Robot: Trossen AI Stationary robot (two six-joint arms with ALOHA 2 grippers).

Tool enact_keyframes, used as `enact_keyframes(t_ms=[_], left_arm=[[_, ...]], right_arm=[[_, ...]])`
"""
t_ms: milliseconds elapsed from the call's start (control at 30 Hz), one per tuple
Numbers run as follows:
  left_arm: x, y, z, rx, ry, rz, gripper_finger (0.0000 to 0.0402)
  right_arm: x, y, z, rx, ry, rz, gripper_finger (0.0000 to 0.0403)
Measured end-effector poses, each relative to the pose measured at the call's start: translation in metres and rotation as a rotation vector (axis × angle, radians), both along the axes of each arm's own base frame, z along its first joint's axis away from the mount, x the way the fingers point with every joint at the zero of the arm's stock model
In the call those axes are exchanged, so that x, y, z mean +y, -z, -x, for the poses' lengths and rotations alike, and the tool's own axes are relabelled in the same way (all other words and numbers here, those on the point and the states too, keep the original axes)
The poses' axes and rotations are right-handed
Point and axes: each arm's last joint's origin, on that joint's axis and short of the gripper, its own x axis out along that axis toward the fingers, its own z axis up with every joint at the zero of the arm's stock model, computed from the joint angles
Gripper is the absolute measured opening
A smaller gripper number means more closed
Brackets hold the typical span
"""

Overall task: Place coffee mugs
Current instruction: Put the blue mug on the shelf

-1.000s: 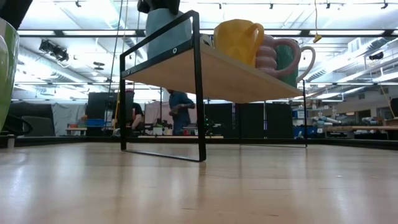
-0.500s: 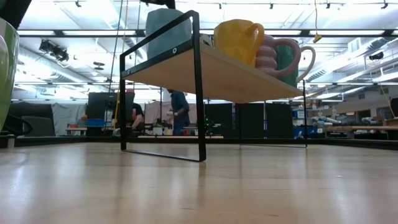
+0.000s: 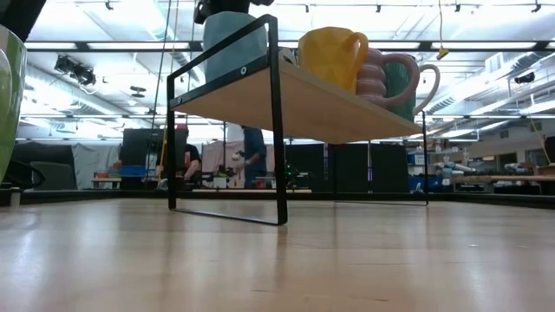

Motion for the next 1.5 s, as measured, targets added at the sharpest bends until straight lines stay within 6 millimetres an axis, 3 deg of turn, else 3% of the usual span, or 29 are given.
enact_keyframes(t_ms=[500, 1267, 1500], left_arm=[[0.011, 0.028, -0.002, 0.089, -0.114, -0.034, 0.0164], [0.01, 0.028, -0.003, 0.073, -0.174, -0.124, 0.0164], [0.008, 0.028, -0.003, 0.073, -0.177, -0.161, 0.0148]], right_arm=[[0.0, 0.0, 0.0, 0.001, -0.004, 0.005, 0.016], [-0.001, 0.0, 0.0, 0.006, -0.017, 0.03, 0.016], [-0.001, 0.0, 0.0, 0.008, -0.021, 0.038, 0.016]])
